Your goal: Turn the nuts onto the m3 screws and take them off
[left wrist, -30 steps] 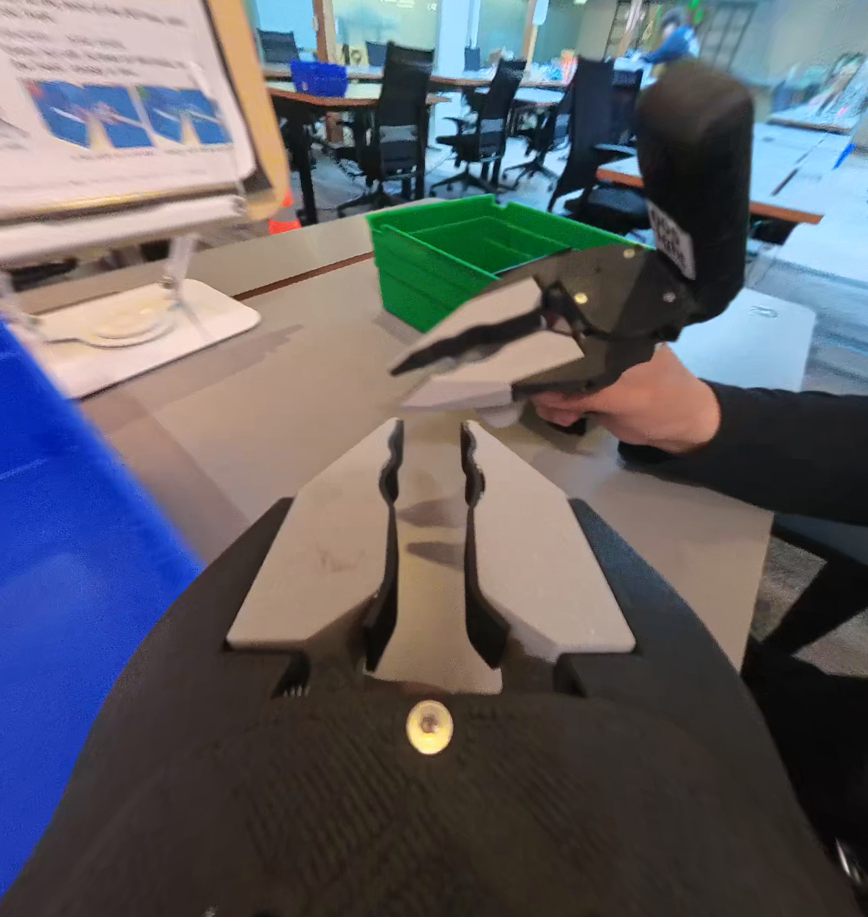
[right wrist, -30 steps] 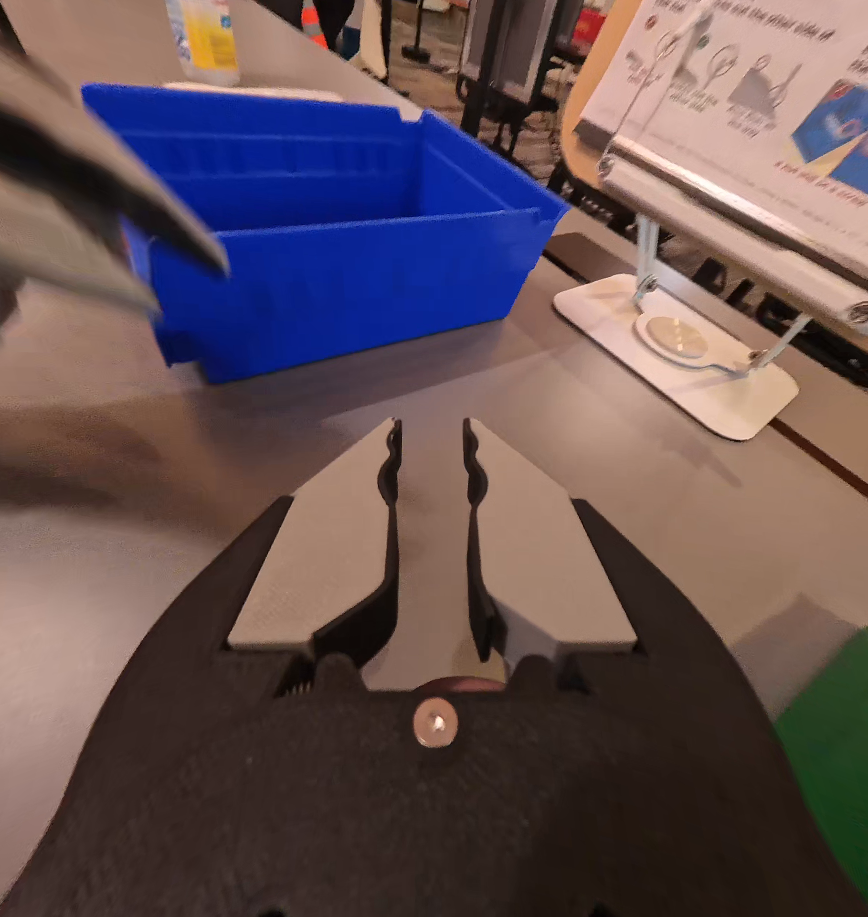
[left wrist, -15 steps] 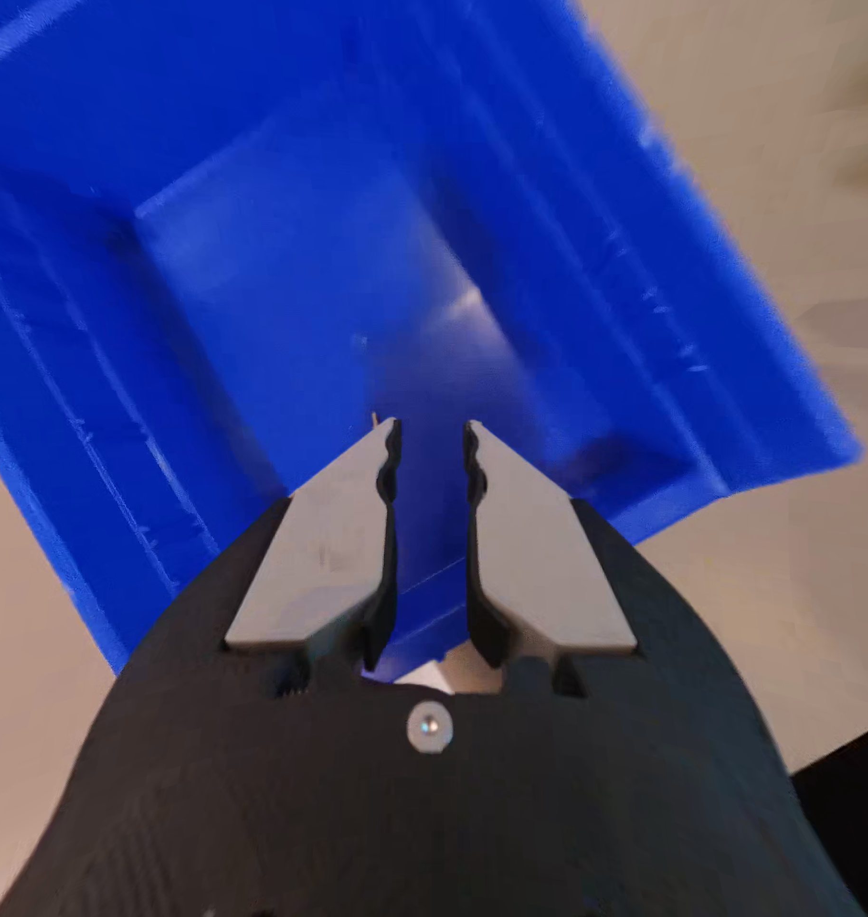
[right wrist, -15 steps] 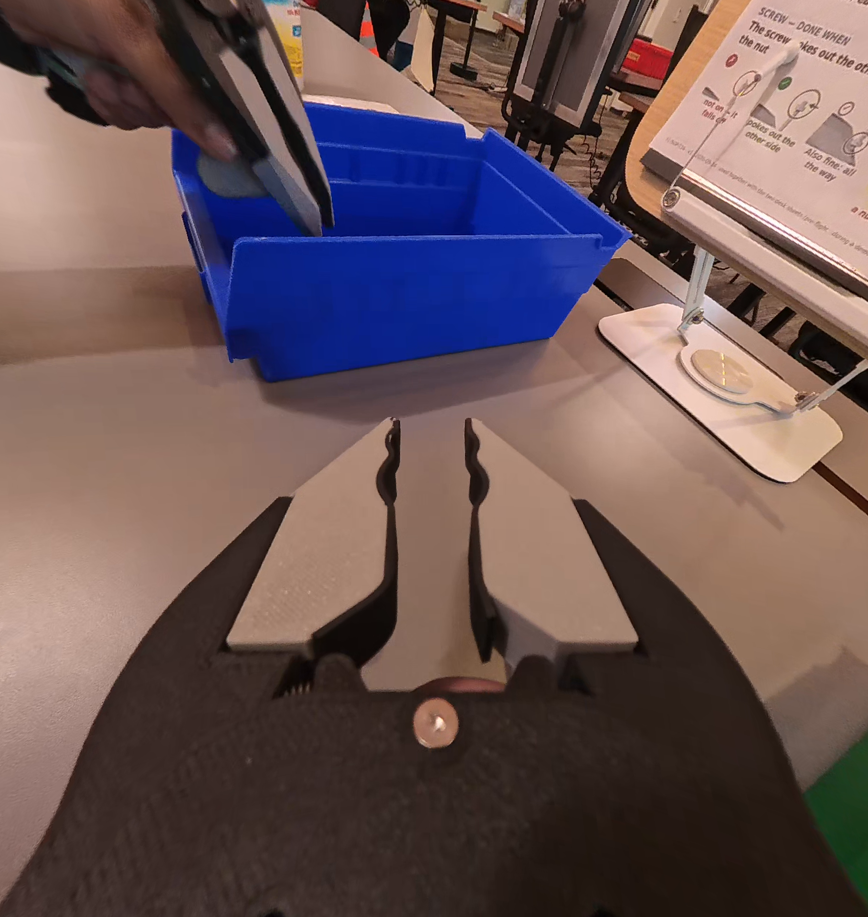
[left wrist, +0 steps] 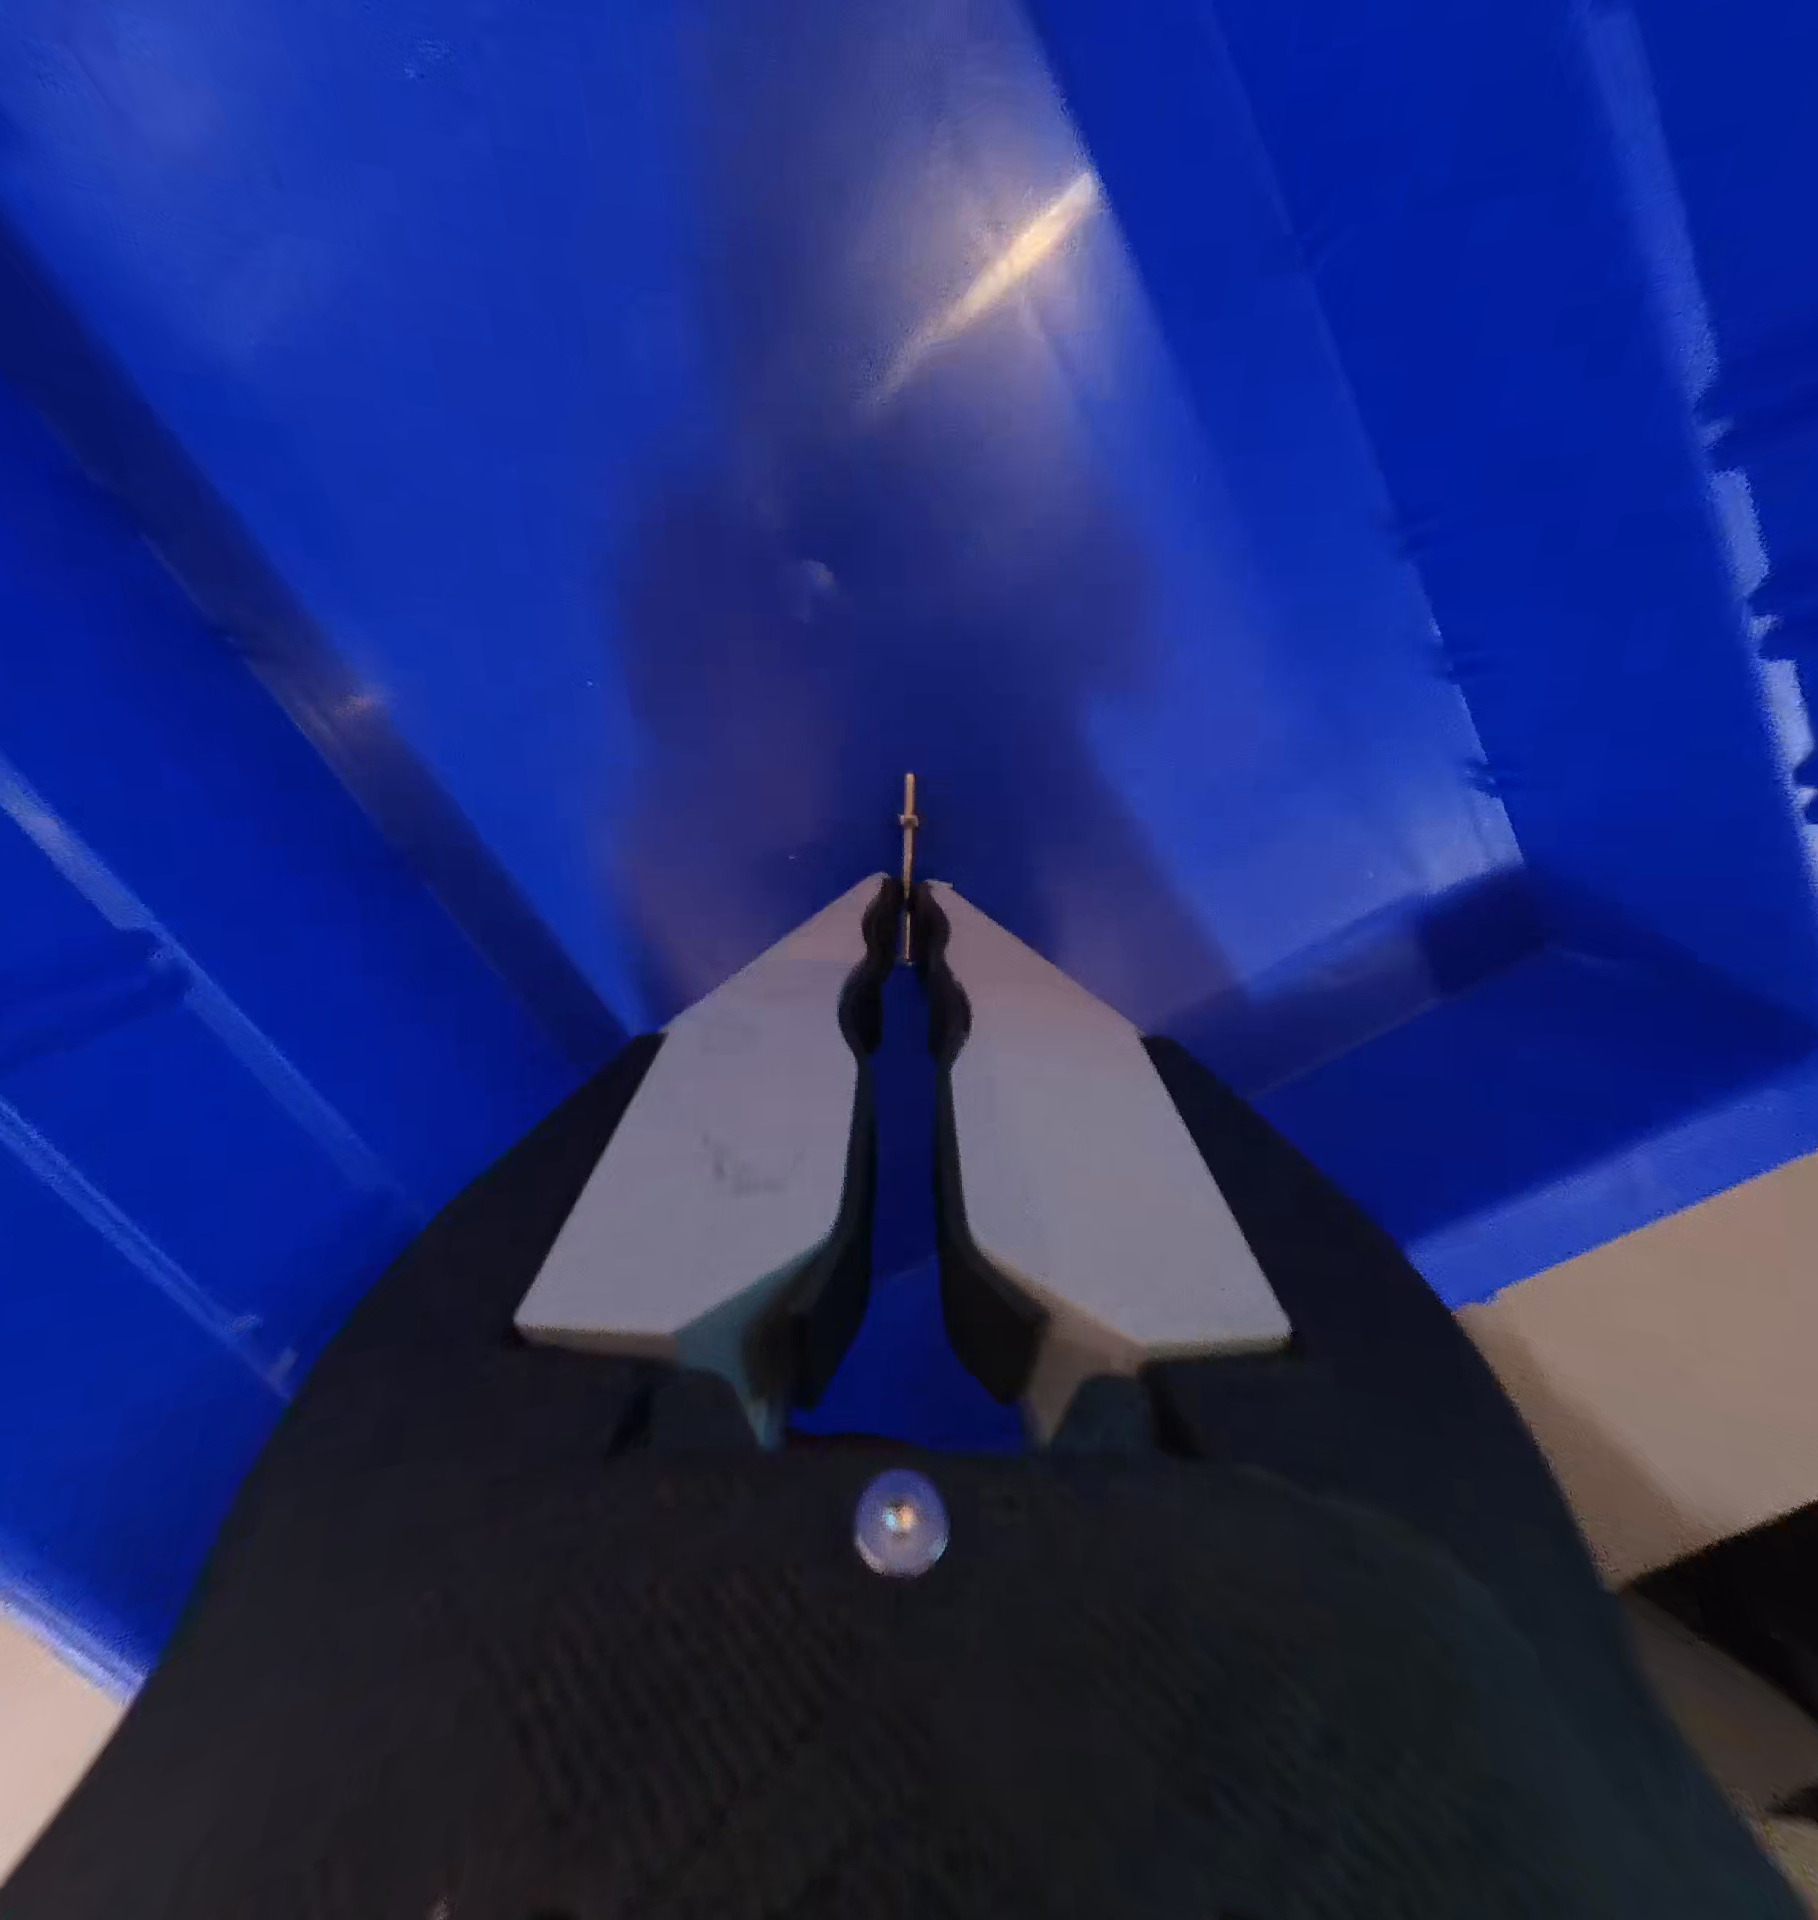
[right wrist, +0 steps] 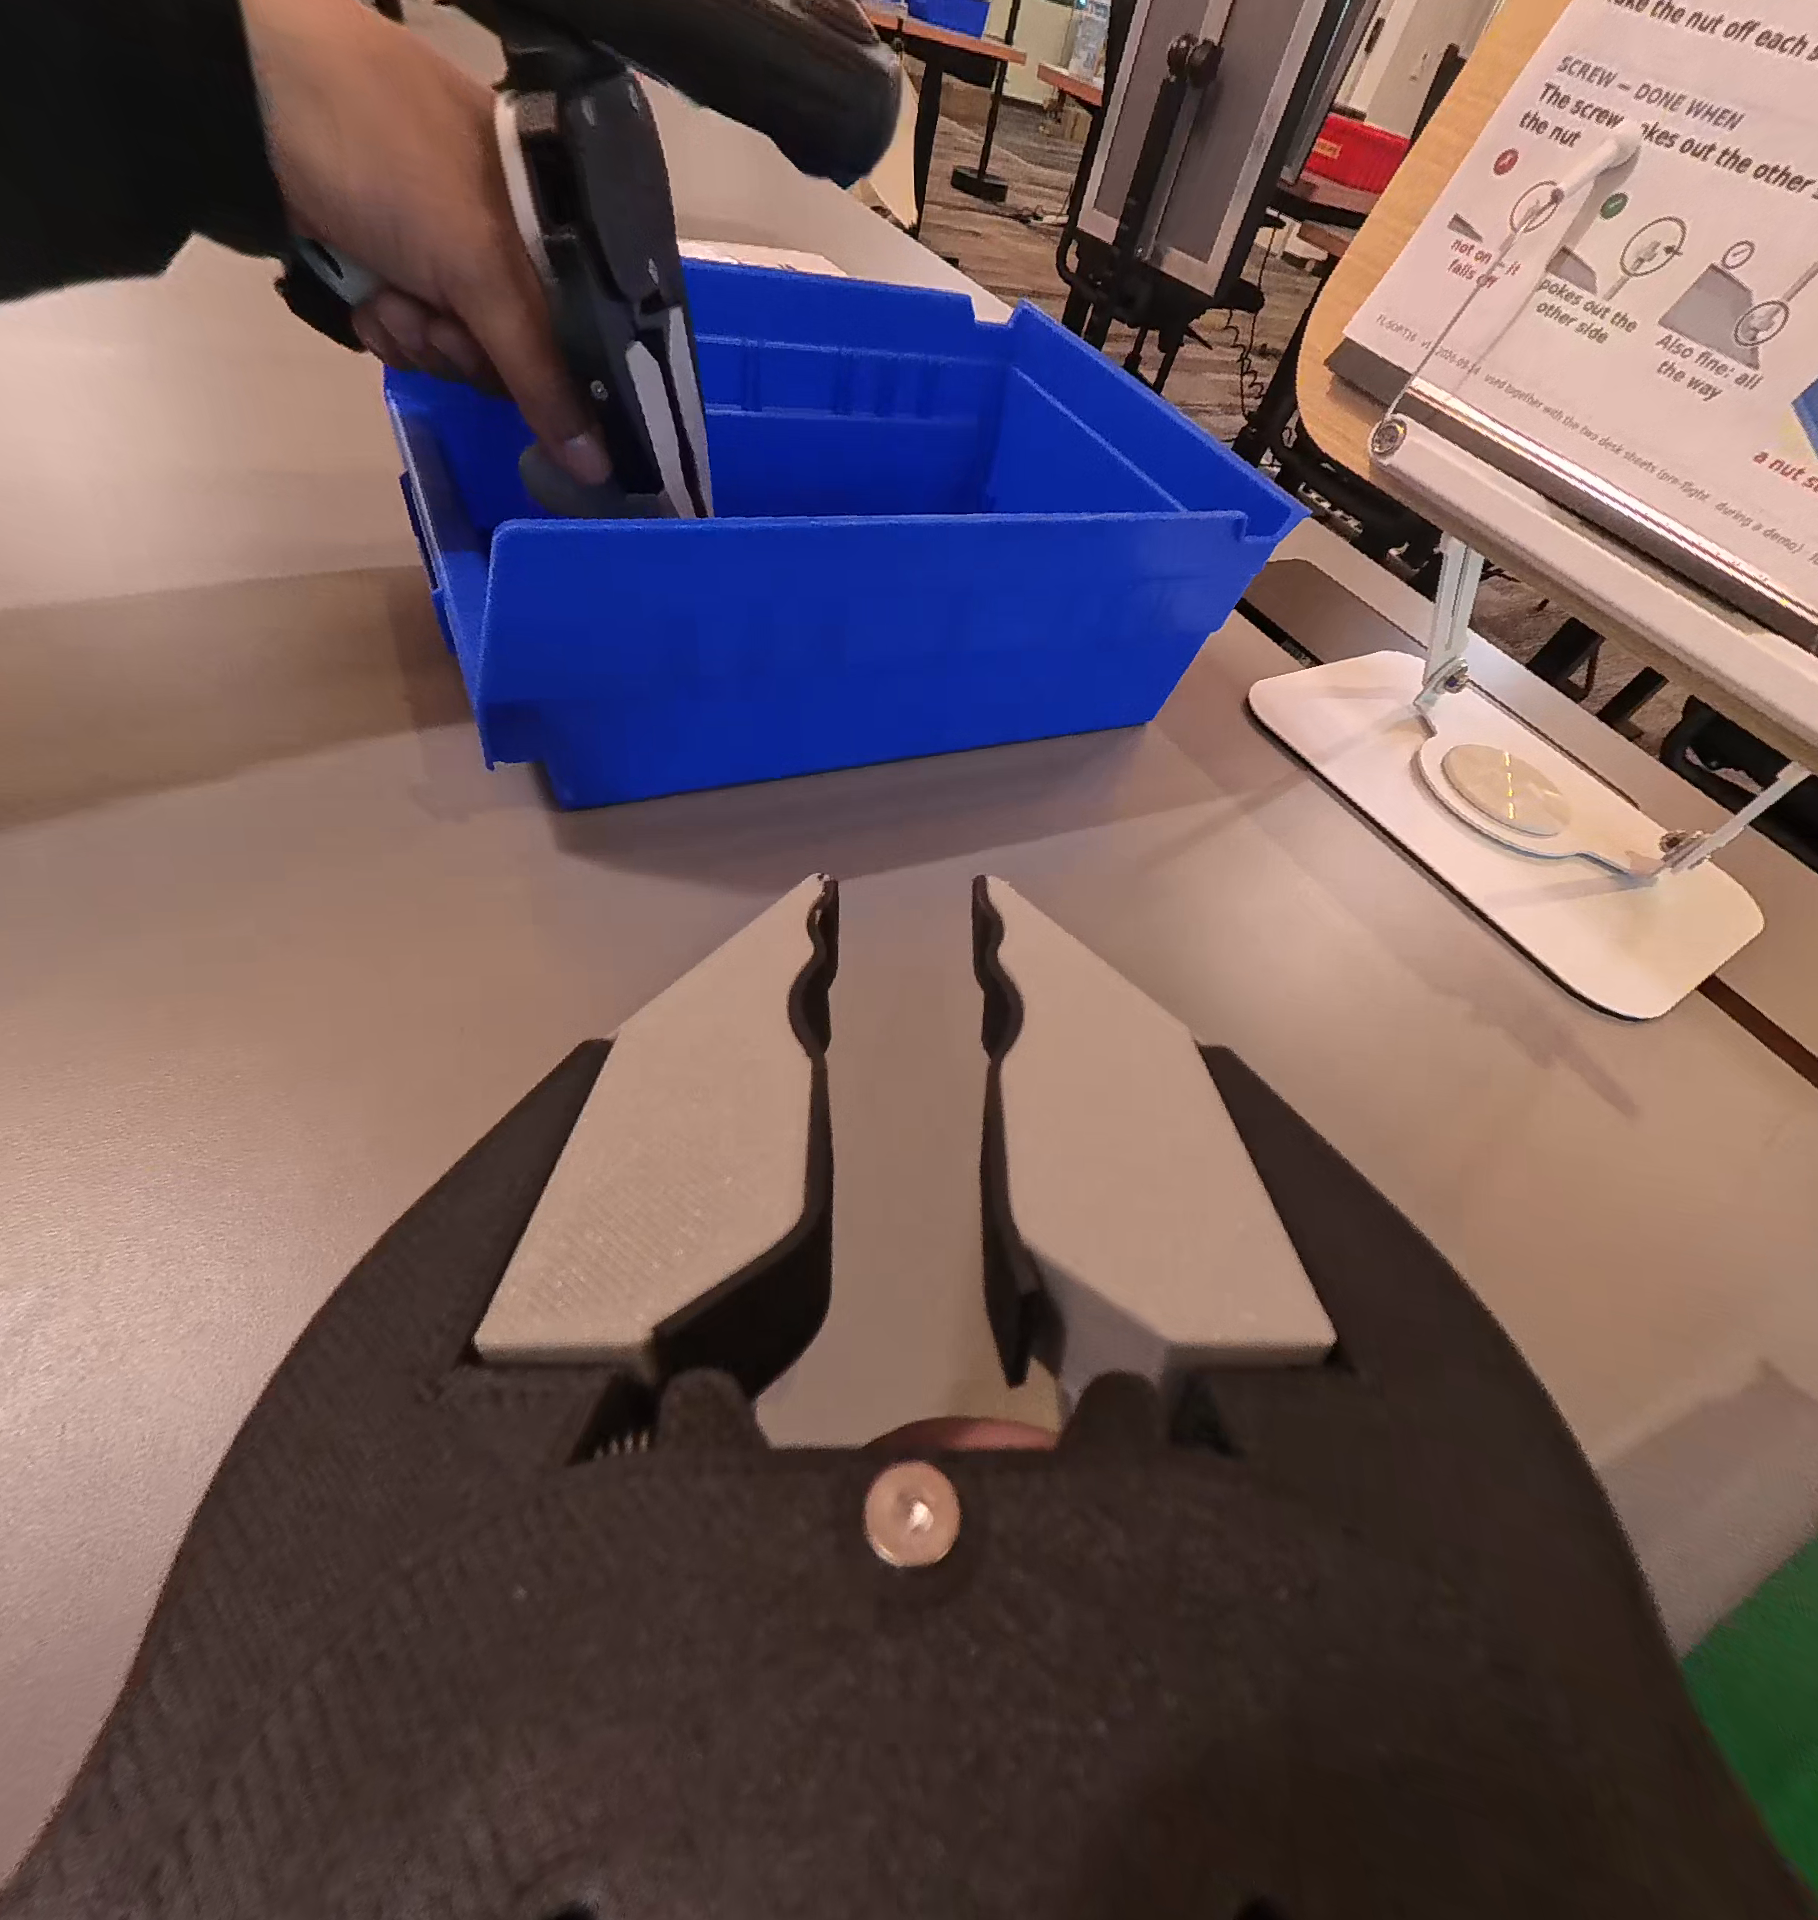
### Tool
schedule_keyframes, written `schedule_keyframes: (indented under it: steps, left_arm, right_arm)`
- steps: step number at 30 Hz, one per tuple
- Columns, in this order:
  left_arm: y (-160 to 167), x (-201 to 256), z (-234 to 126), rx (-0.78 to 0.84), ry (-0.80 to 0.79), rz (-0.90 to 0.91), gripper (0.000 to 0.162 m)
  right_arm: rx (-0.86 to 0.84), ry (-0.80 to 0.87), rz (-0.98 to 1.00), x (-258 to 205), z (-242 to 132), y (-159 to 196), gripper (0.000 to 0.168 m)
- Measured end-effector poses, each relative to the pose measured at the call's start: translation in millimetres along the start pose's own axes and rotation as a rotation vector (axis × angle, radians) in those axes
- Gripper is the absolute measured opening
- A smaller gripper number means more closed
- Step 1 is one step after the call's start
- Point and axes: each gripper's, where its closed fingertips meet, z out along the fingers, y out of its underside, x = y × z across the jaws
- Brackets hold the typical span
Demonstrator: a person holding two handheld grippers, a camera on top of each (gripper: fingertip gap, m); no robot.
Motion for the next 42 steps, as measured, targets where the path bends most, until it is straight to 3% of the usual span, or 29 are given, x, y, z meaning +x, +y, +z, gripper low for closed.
schedule_keyframes:
  steps: [3,6,9,11,15,17,22,33,36,42]
  left_arm:
    - [-15.0,4.1,-15.4,0.137,-0.012,0.003,0.001]
    - [-48.1,20.6,-62.5,0.461,0.013,0.007,0.001]
    - [-78.2,77.9,-136.8,0.912,0.258,0.025,0.001]
    - [-82.1,119.0,-175.1,1.127,0.455,0.032,0.001]
    - [-78.0,180.7,-209.1,1.436,0.751,0.064,0.0]
    - [-80.0,205.6,-196.1,1.441,0.869,0.06,0.0]
    - [-92.1,249.0,-138.1,1.344,0.833,0.132,0.001]
    - [-91.3,259.6,-127.8,1.281,0.848,0.137,0.001]
    - [-91.6,262.8,-124.9,1.27,0.824,0.155,0.001]
    - [-92.6,262.3,-120.8,1.253,0.828,0.135,0.001]
  right_arm:
    - [0.005,0.002,0.006,1.7,-1.2,-0.6,0.022]
    - [0.008,-0.022,0.04,1.3,-1.1,-0.6,0.023]
    - [0.054,-0.09,0.095,-4.6,-3.8,-8.6,0.023]
    - [0.12,-0.173,0.139,-12.9,-9.8,-21.0,0.023]
    - [0.291,-0.295,0.235,-17.3,-33.5,-52.6,0.022]
    - [0.369,-0.346,0.266,-16.1,-48.1,-67.0,0.02]
    - [0.369,-0.422,0.284,-17.7,-58.2,-69.3,0.018]
    - [0.309,-0.473,0.307,-31.3,-45.3,-60.5,0.018]
    - [0.302,-0.493,0.315,-34.1,-44.5,-59.1,0.002]
    - [0.28,-0.473,0.307,-32.5,-42.3,-54.9,0.002]
